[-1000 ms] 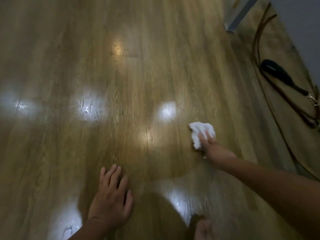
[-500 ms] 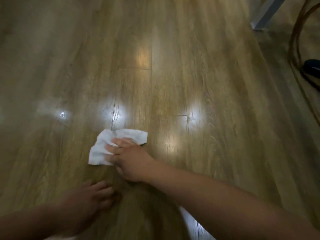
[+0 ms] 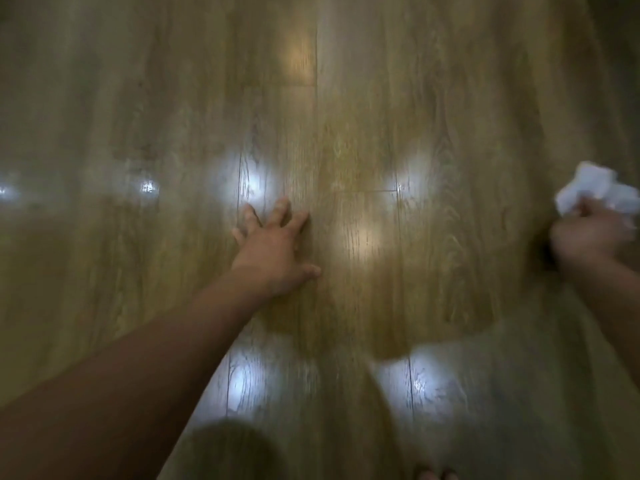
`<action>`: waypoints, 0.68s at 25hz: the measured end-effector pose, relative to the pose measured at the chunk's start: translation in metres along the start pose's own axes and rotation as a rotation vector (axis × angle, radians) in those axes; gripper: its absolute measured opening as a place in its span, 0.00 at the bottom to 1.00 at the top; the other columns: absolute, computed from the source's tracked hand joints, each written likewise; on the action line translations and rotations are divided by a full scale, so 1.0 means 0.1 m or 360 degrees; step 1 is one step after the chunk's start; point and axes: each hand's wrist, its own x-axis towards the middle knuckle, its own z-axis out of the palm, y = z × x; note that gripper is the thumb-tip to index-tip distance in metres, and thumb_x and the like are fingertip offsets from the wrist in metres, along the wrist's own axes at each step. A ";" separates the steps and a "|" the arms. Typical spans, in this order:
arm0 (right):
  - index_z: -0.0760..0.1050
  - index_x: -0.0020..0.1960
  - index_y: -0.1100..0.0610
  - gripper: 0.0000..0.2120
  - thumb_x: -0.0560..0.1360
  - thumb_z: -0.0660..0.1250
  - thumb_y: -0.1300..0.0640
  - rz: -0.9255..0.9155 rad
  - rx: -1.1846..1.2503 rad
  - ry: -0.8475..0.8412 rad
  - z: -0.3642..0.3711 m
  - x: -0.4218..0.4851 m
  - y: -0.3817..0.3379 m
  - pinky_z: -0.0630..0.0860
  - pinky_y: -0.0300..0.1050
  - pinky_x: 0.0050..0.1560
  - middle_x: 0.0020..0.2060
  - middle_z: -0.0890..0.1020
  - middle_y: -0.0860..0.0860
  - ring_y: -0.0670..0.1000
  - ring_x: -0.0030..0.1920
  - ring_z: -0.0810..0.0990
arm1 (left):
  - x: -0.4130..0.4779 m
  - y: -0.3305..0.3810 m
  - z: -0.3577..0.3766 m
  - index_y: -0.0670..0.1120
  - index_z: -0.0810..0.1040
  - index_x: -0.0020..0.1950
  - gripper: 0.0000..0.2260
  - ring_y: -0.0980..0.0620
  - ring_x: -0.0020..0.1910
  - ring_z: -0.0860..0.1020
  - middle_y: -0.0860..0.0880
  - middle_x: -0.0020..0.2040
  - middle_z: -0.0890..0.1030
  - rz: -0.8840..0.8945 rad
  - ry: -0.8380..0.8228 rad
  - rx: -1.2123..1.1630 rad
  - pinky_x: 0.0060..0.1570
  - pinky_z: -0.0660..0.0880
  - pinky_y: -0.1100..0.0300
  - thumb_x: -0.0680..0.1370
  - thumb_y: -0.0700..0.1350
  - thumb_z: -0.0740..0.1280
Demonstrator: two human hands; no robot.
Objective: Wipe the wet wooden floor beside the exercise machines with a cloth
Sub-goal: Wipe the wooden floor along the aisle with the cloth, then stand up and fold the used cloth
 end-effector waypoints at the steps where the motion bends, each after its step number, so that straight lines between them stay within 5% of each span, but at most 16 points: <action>1: 0.73 0.70 0.55 0.20 0.79 0.60 0.55 -0.0060 -0.0031 -0.0147 -0.12 -1.06 -1.14 0.68 0.29 0.60 0.61 0.79 0.54 0.48 0.65 0.76 | -0.11 -0.10 0.00 0.57 0.53 0.80 0.40 0.37 0.79 0.44 0.52 0.81 0.46 0.0019 0.0063 -0.0126 0.76 0.50 0.38 0.74 0.61 0.70; 3: 0.74 0.71 0.56 0.21 0.79 0.60 0.64 -0.0304 0.0115 -0.0530 0.00 -2.17 -2.30 0.66 0.47 0.71 0.69 0.75 0.58 0.59 0.70 0.71 | -0.36 -0.30 0.00 0.52 0.62 0.78 0.31 0.42 0.76 0.61 0.47 0.79 0.59 -0.0020 0.0192 -0.0498 0.73 0.62 0.48 0.78 0.54 0.69; 4: 0.75 0.69 0.57 0.20 0.79 0.61 0.66 -0.0620 0.0079 -0.0776 0.14 -2.53 -2.44 0.62 0.46 0.73 0.70 0.74 0.58 0.58 0.72 0.69 | -0.54 -0.42 0.04 0.49 0.66 0.75 0.26 0.44 0.71 0.69 0.45 0.74 0.68 -0.0097 0.0245 -0.0693 0.69 0.68 0.52 0.79 0.50 0.68; 5: 0.77 0.67 0.59 0.18 0.79 0.61 0.67 -0.0635 -0.0001 -0.1004 0.21 -2.88 -2.66 0.61 0.43 0.73 0.70 0.75 0.58 0.58 0.72 0.70 | -0.76 -0.51 0.05 0.48 0.72 0.70 0.19 0.48 0.65 0.76 0.43 0.67 0.75 -0.0194 0.0323 -0.0900 0.63 0.72 0.56 0.79 0.46 0.67; 8: 0.80 0.61 0.66 0.13 0.80 0.61 0.68 0.0133 0.0473 -0.1553 -0.07 -3.85 -3.43 0.75 0.36 0.51 0.58 0.82 0.62 0.59 0.58 0.80 | -1.63 -0.79 -0.17 0.49 0.73 0.59 0.09 0.56 0.50 0.81 0.48 0.50 0.80 -0.0603 0.0518 -0.1631 0.46 0.75 0.62 0.80 0.38 0.64; 11: 0.77 0.57 0.62 0.09 0.83 0.59 0.64 0.0845 0.1492 -0.1981 -0.94 -4.29 -4.02 0.80 0.42 0.39 0.49 0.83 0.60 0.55 0.44 0.82 | -2.39 -0.84 -0.87 0.51 0.69 0.67 0.16 0.52 0.57 0.78 0.50 0.60 0.79 -0.0816 0.0658 -0.2165 0.56 0.74 0.52 0.80 0.44 0.66; 14: 0.80 0.59 0.64 0.24 0.84 0.55 0.46 0.1220 0.1927 -0.2238 -2.39 -4.23 -4.72 0.78 0.53 0.60 0.54 0.83 0.63 0.58 0.51 0.84 | -3.13 -0.60 -2.02 0.49 0.78 0.57 0.09 0.50 0.53 0.81 0.48 0.56 0.84 -0.0698 0.0395 -0.2485 0.56 0.75 0.49 0.80 0.50 0.67; 17: 0.74 0.69 0.64 0.29 0.77 0.62 0.43 0.0879 0.1762 -0.2204 -3.89 -4.25 -5.62 0.78 0.54 0.61 0.62 0.81 0.63 0.59 0.59 0.83 | -3.96 -0.21 -3.38 0.41 0.81 0.52 0.06 0.44 0.48 0.83 0.43 0.48 0.85 -0.0451 0.0392 -0.2708 0.49 0.77 0.50 0.78 0.43 0.70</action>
